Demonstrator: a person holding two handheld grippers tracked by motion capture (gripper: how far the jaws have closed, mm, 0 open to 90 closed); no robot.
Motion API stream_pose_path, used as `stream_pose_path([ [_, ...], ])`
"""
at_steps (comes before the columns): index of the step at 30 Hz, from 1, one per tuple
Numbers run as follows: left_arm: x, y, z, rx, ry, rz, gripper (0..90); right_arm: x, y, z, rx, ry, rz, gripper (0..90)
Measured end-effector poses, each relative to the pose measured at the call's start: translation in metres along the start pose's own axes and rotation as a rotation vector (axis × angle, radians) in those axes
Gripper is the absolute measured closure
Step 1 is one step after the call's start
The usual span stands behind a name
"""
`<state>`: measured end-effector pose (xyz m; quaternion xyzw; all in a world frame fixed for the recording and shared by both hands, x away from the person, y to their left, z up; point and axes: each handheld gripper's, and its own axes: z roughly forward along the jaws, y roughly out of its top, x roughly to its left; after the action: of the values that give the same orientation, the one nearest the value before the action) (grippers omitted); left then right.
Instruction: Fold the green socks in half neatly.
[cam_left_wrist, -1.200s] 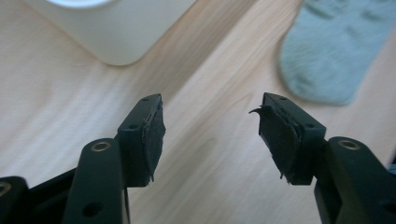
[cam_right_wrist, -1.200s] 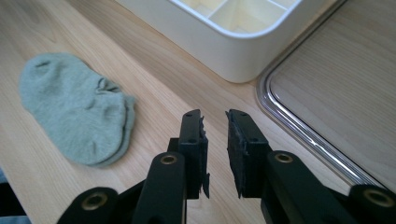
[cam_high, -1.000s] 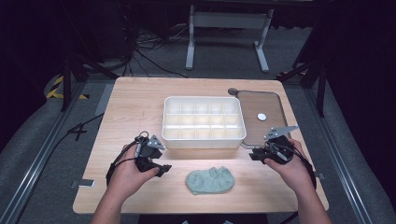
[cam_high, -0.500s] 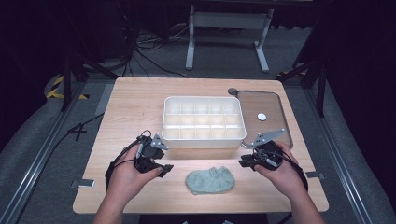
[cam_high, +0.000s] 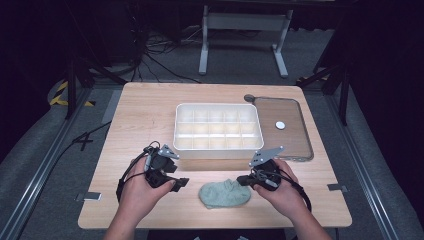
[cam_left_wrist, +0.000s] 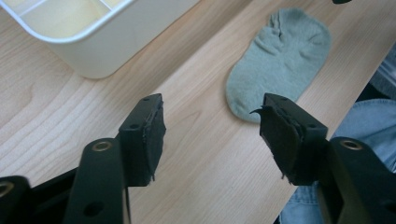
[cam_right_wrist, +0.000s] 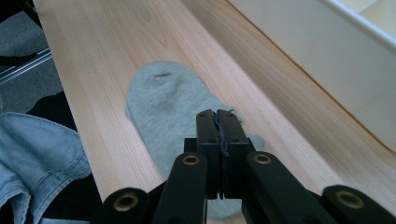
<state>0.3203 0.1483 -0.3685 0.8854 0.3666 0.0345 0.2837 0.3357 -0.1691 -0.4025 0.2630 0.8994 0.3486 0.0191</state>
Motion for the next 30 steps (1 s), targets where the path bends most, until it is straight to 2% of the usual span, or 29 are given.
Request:
stream_pose_path([
  [4,-0.001,-0.002,0.003,0.045,0.010,0.000,40.8,0.007,0.001,0.015,0.038,0.040,-0.019,89.5],
  [5,-0.001,-0.003,0.004,0.049,0.019,-0.002,40.8,0.009,0.001,0.018,0.044,0.044,-0.021,89.5],
  [10,-0.002,-0.004,0.004,0.055,0.008,0.013,39.8,0.023,0.002,0.041,0.105,0.086,-0.068,89.5],
  [15,-0.003,-0.002,0.007,0.069,-0.007,0.020,39.2,0.027,-0.001,0.051,0.142,0.097,-0.072,89.4],
  [18,-0.003,-0.001,0.007,0.071,-0.017,0.014,39.4,0.029,-0.005,0.056,0.175,0.080,-0.076,89.4],
  [22,0.001,-0.003,0.008,0.078,-0.019,-0.002,39.7,0.031,-0.006,0.059,0.168,0.095,-0.072,89.4],
  [26,-0.001,-0.002,0.010,0.080,-0.025,0.006,39.5,0.032,-0.011,0.067,0.183,0.093,-0.074,89.3],
  [28,-0.004,-0.001,0.012,0.086,-0.035,0.020,38.5,0.031,-0.011,0.066,0.181,0.102,-0.067,89.5],
  [30,-0.007,-0.001,0.015,0.073,-0.074,0.049,37.7,0.030,-0.011,0.067,0.182,0.104,-0.071,89.6],
])
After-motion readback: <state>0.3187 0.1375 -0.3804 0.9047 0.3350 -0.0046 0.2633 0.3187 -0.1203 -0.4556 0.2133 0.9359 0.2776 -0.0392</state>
